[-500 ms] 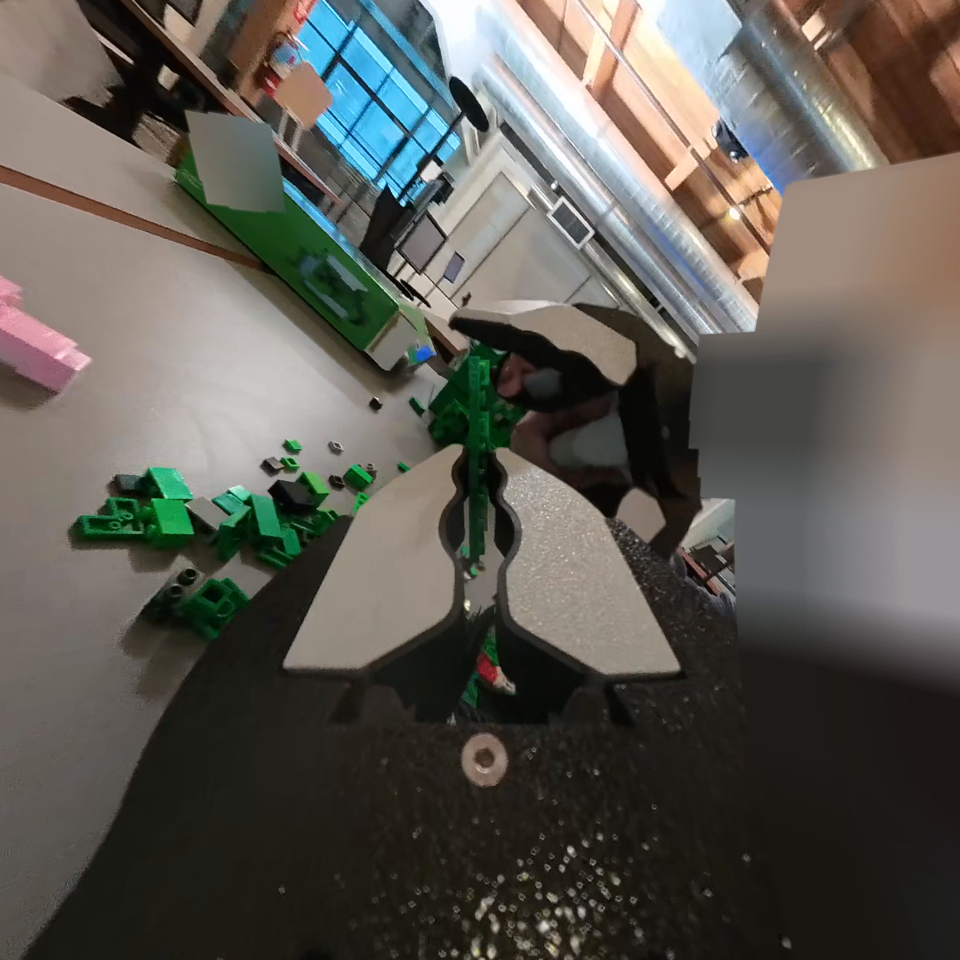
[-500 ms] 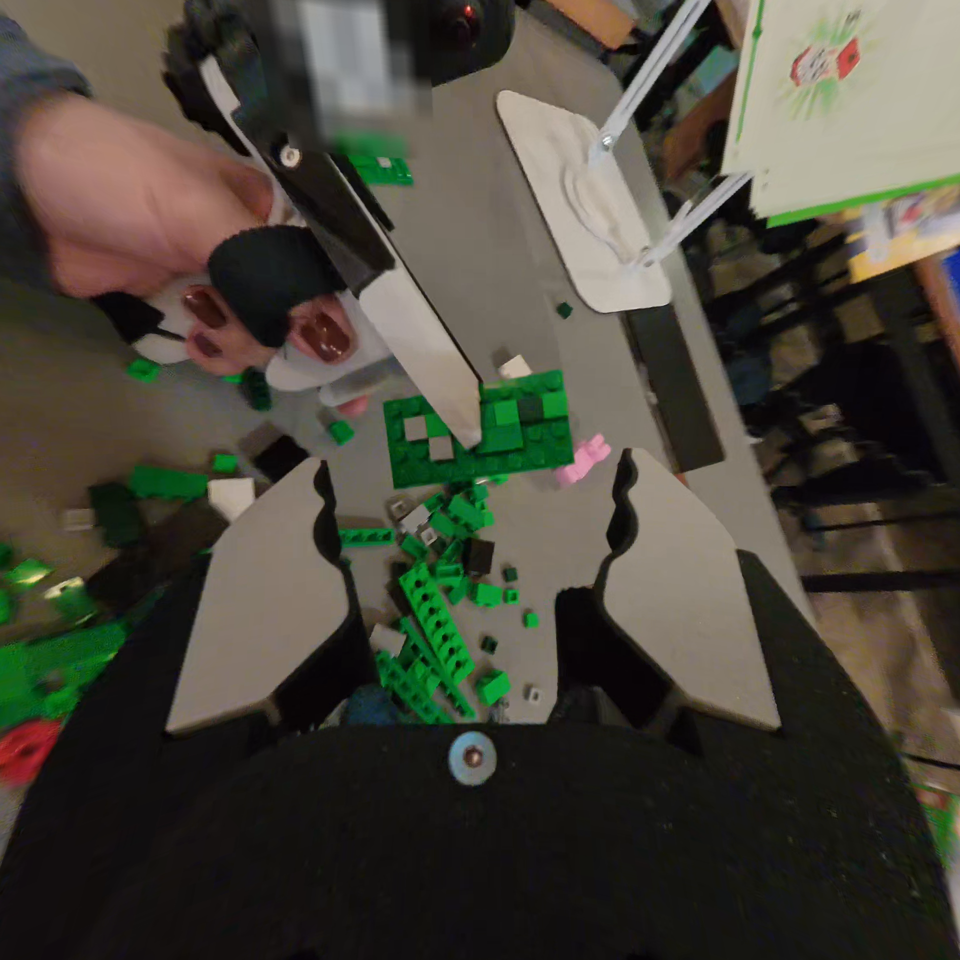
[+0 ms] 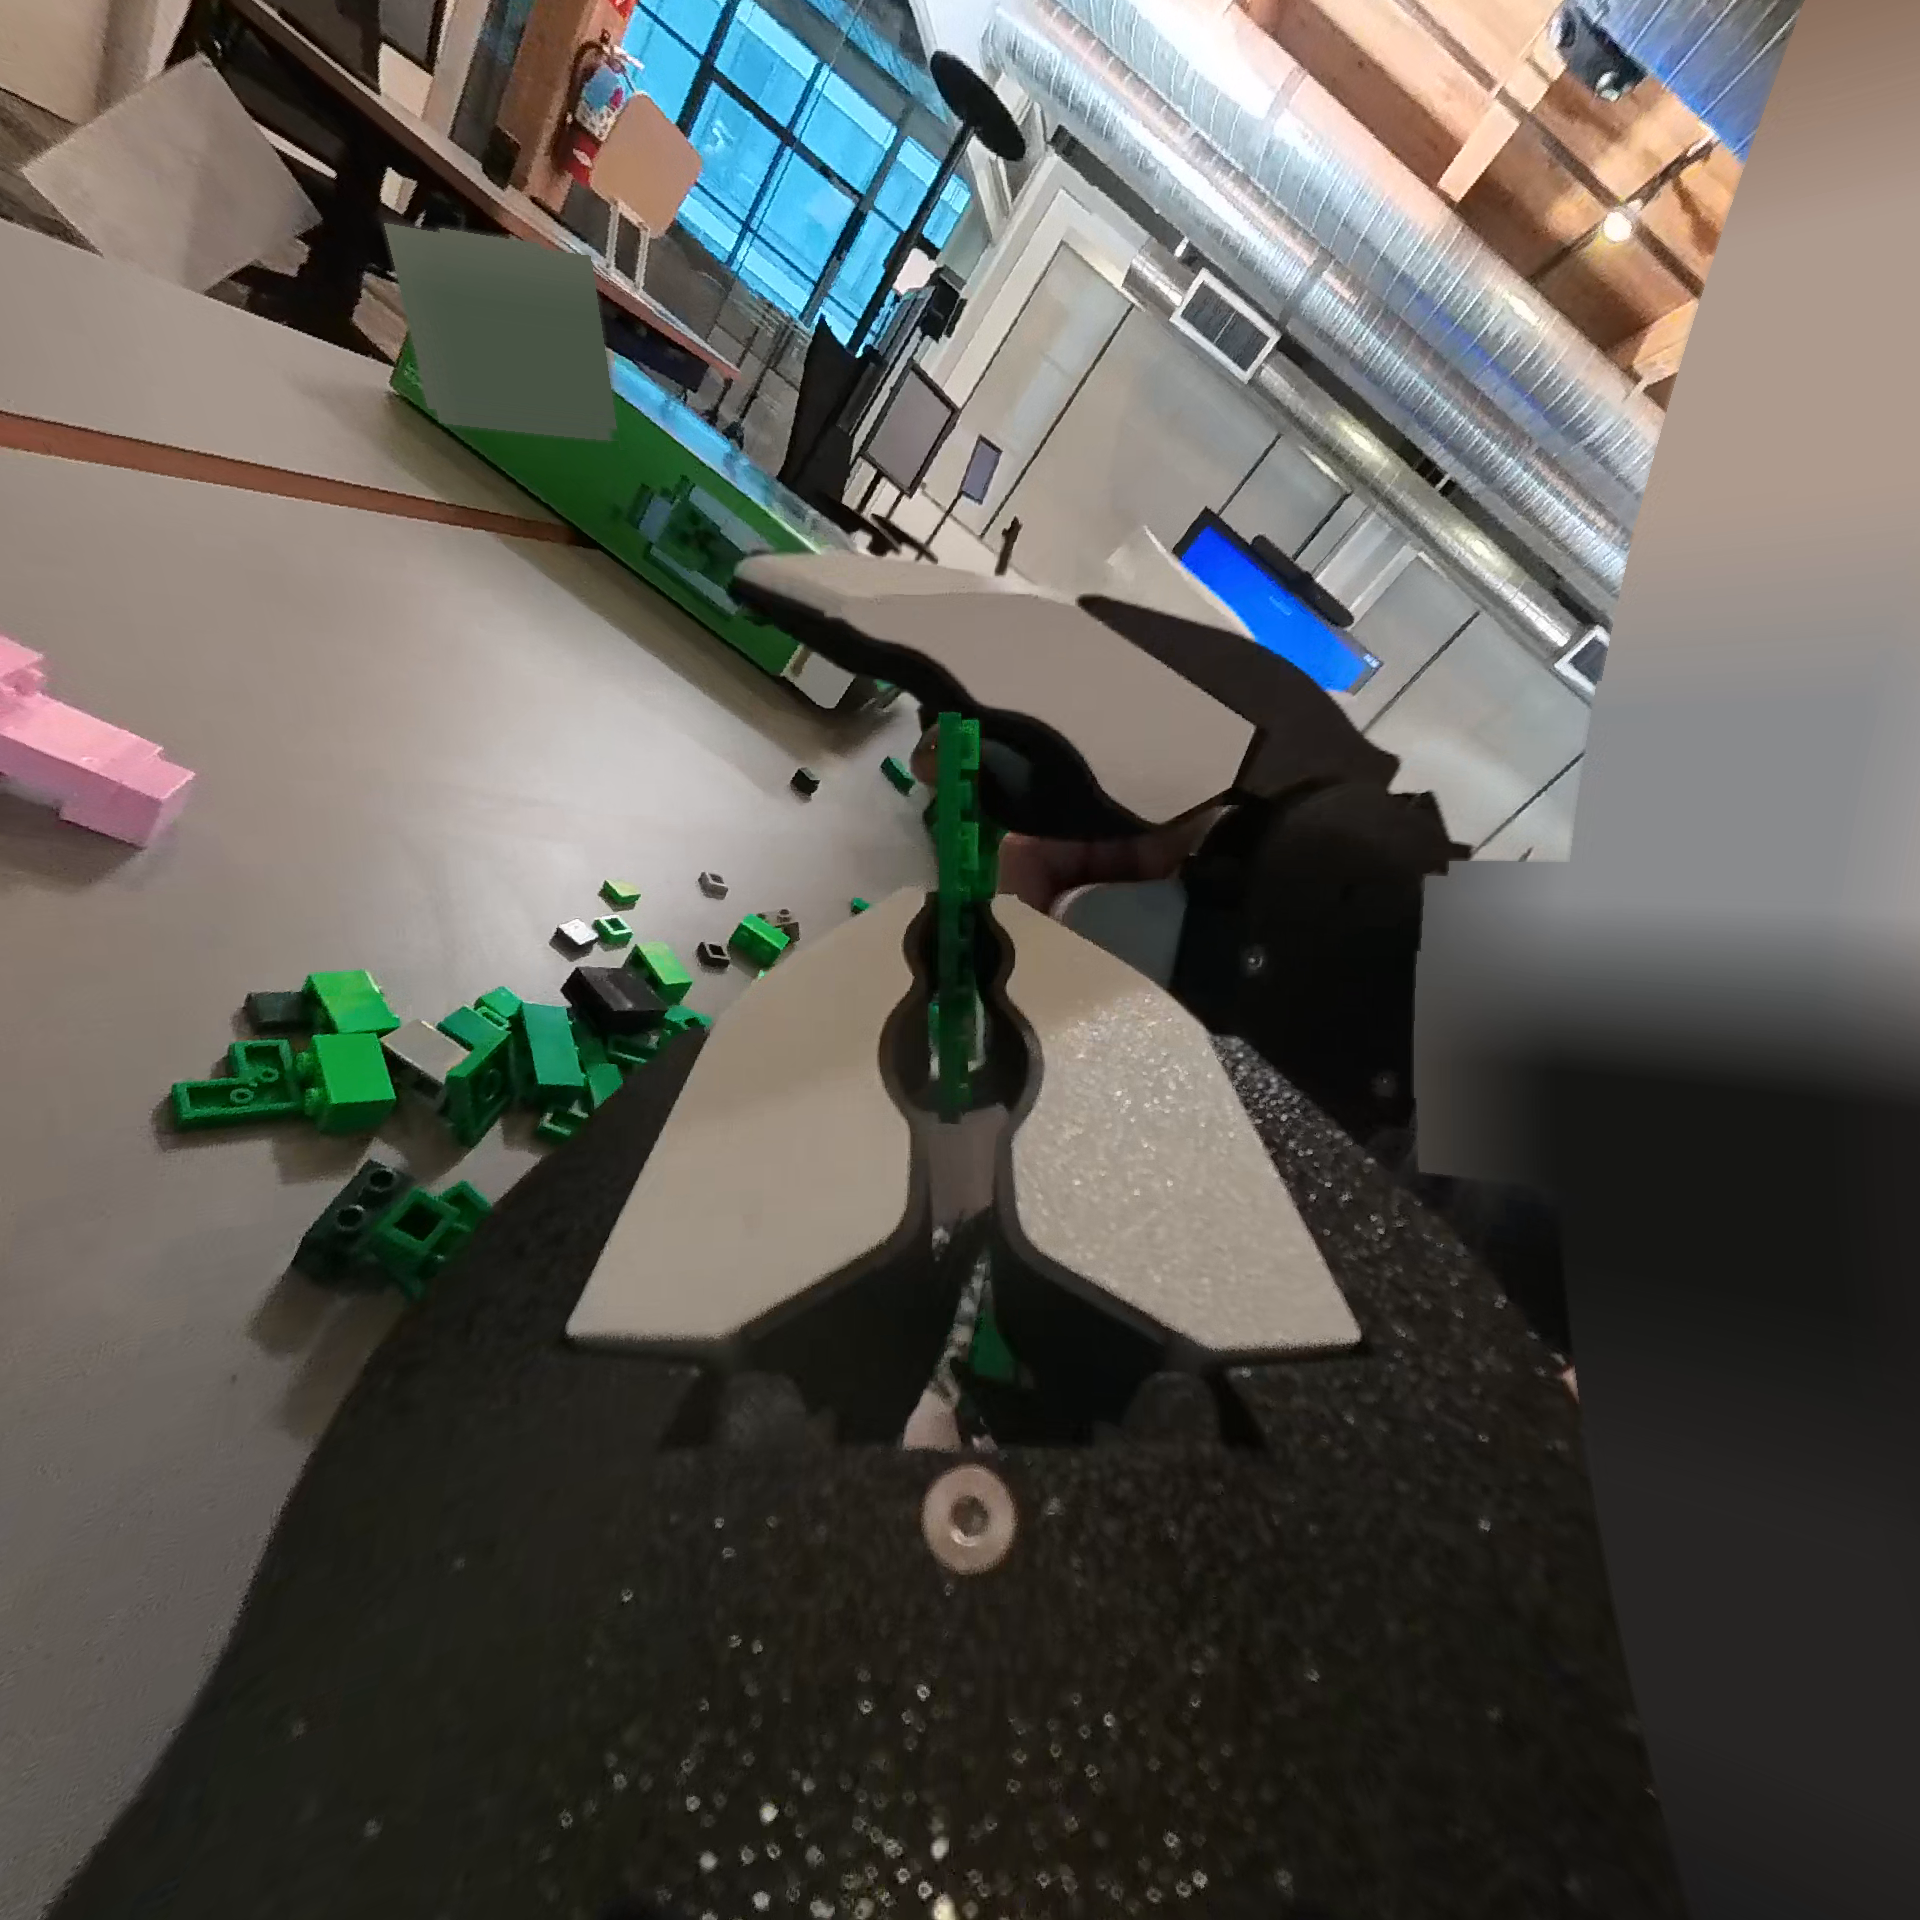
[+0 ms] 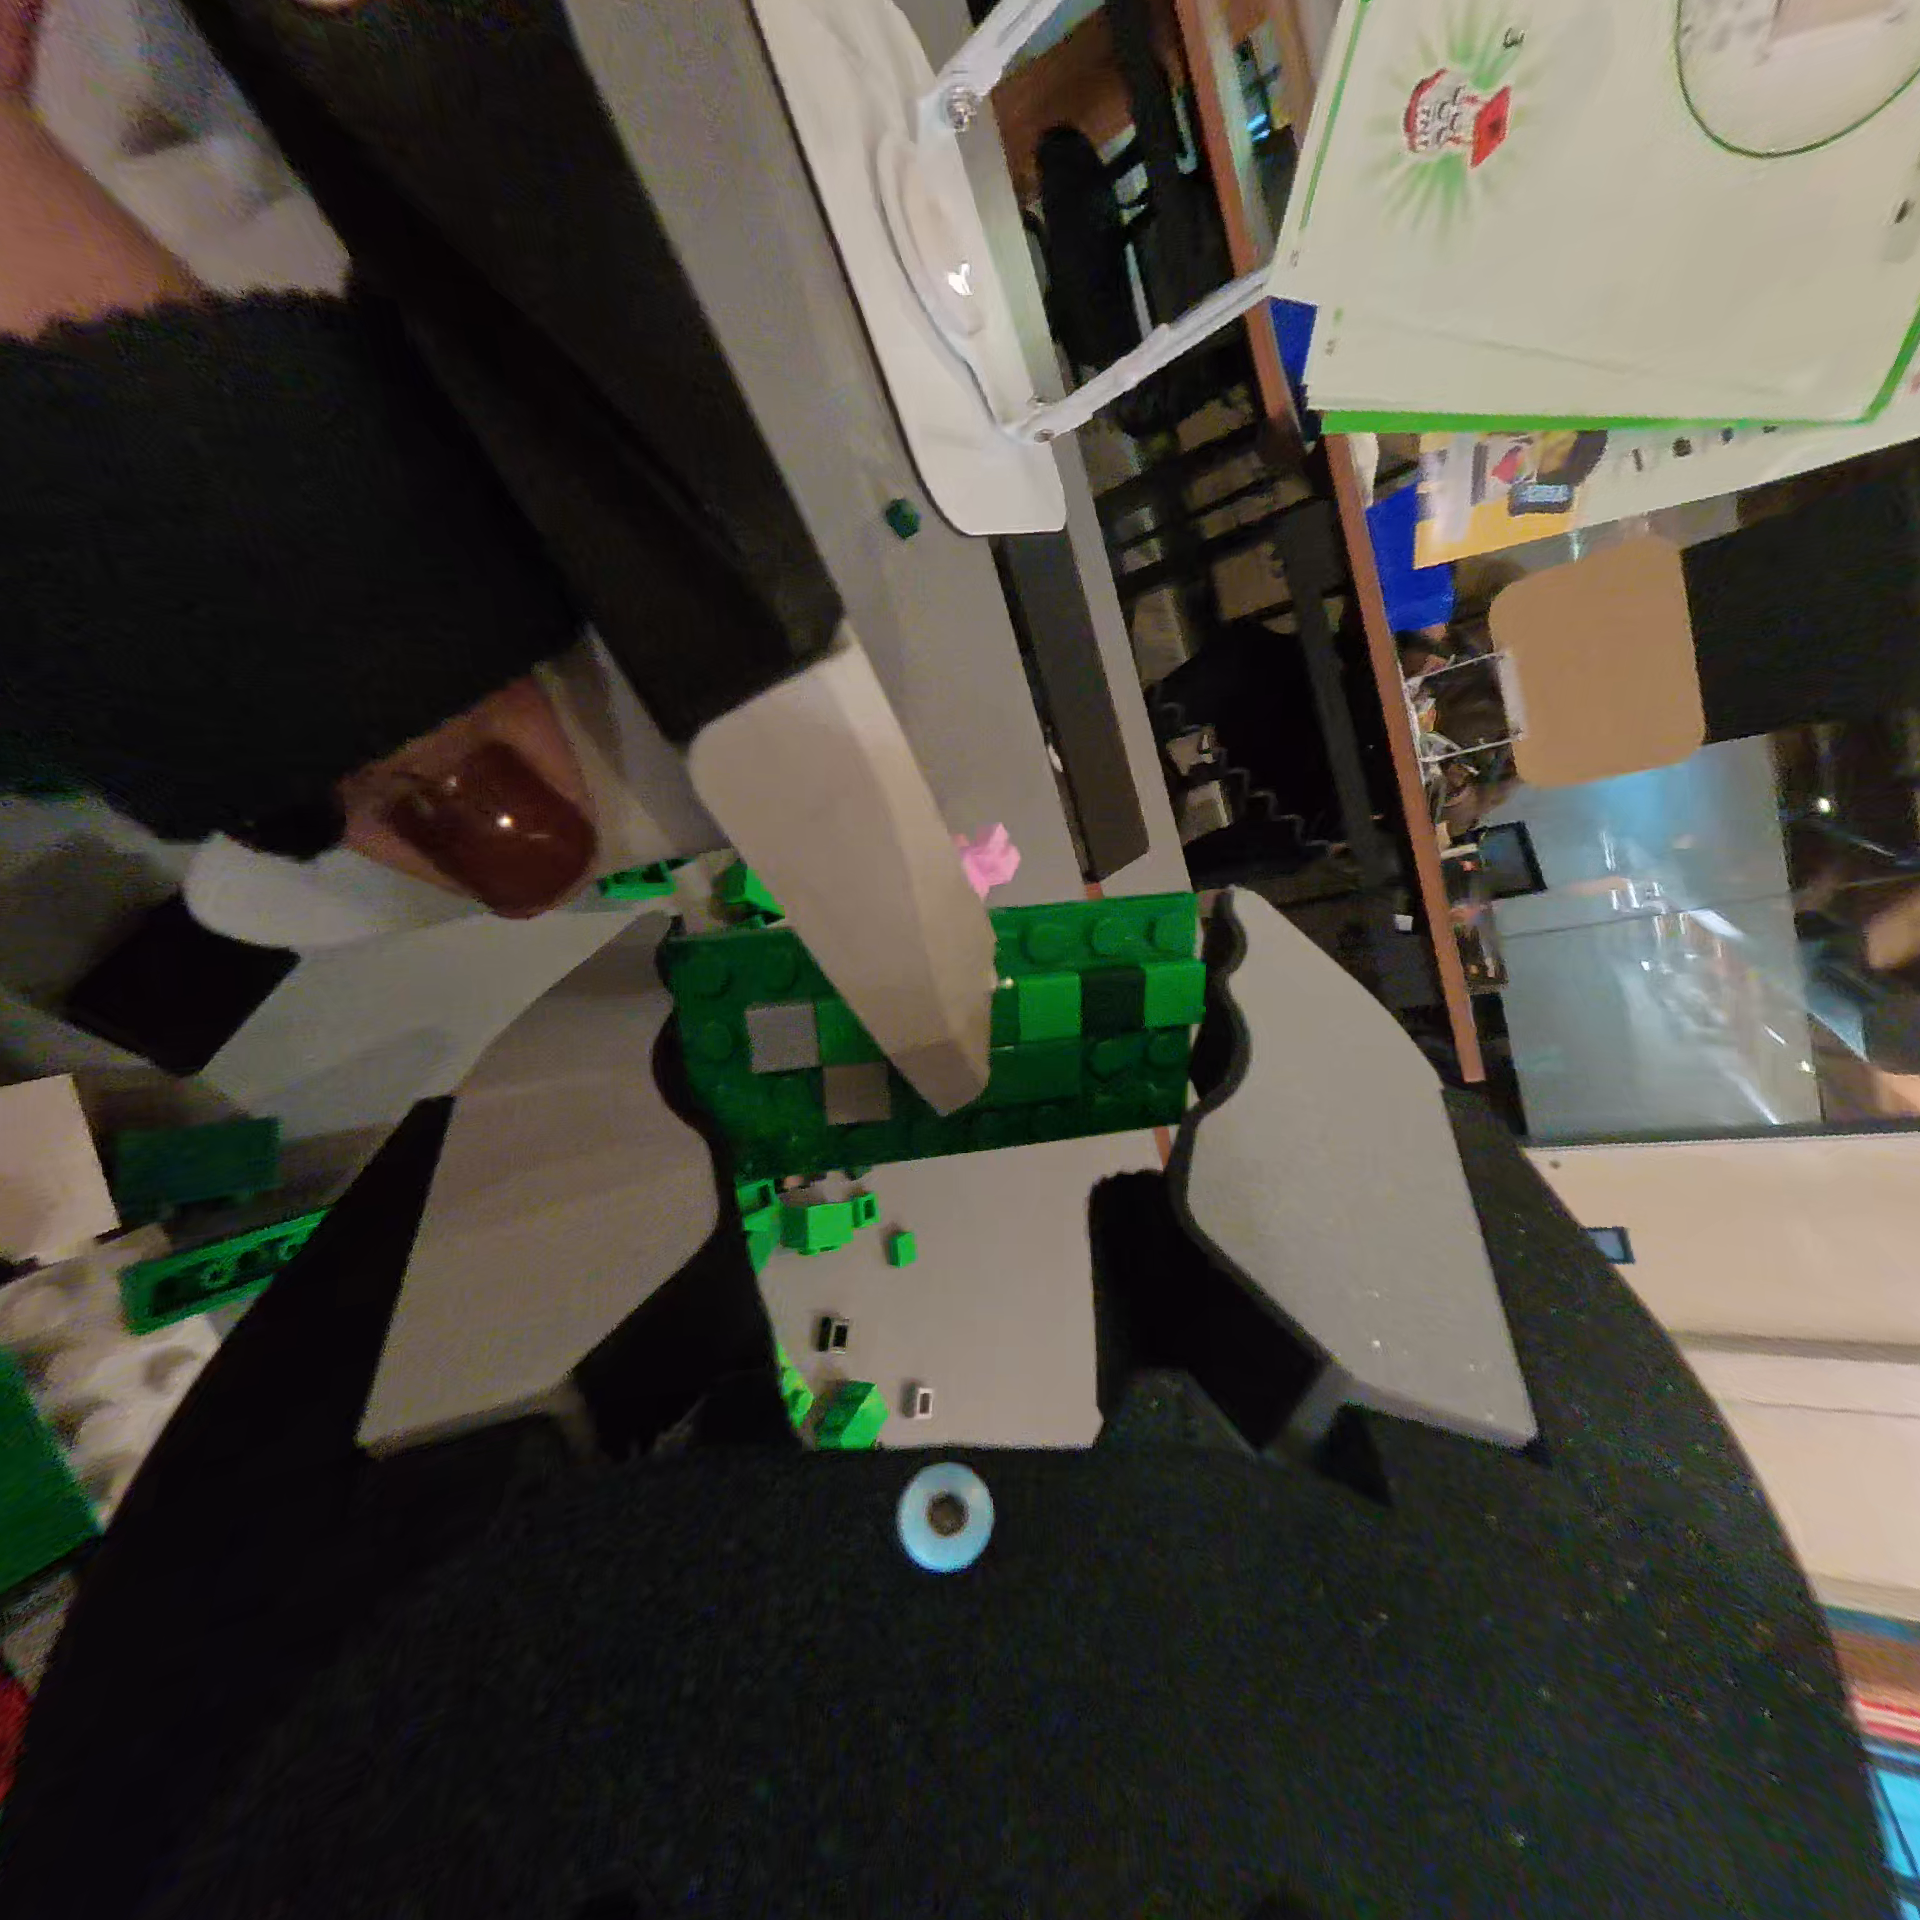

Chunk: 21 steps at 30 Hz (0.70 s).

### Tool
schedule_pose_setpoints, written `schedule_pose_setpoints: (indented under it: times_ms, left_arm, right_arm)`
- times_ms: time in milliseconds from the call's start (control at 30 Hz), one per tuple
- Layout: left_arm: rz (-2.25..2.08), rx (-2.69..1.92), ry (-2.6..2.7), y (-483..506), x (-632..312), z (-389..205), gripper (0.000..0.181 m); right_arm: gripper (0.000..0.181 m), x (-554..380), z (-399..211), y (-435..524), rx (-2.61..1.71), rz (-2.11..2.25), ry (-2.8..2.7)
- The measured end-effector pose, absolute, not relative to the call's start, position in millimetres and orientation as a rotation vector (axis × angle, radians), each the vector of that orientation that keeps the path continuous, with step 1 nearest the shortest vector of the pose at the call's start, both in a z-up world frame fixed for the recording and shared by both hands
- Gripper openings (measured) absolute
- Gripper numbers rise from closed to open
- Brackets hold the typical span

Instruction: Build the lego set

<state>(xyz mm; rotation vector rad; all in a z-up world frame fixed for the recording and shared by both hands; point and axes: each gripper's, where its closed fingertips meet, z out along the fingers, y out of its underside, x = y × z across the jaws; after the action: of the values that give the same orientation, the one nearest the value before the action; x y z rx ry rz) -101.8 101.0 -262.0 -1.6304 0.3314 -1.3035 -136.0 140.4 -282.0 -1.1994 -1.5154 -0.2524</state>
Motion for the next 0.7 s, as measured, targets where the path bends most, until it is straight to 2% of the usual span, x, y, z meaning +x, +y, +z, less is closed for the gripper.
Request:
schedule_pose_setpoints:
  times_ms: [233, 333, 400, 700]
  left_arm:
    - [-1.287, -1.613, 0.356, 100, -101, -263, 0.005]
    - [-1.287, -1.544, 0.341, 100, -103, -250, 0.020]
    - [-1.270, -1.582, 0.376, 99, -103, -254, 0.008]
    - [-1.229, -1.676, 0.392, 100, -107, -265, 0.005]
  right_arm:
    - [0.091, -136, -283, 139, -1.176, -0.267, -1.541]
    - [0.091, -140, -286, 129, -1.143, -0.181, -1.596]
    - [0.091, -143, -288, 123, -1.109, -0.172, -1.629]
    - [0.095, -147, -299, 122, -1.144, -0.177, -1.642]
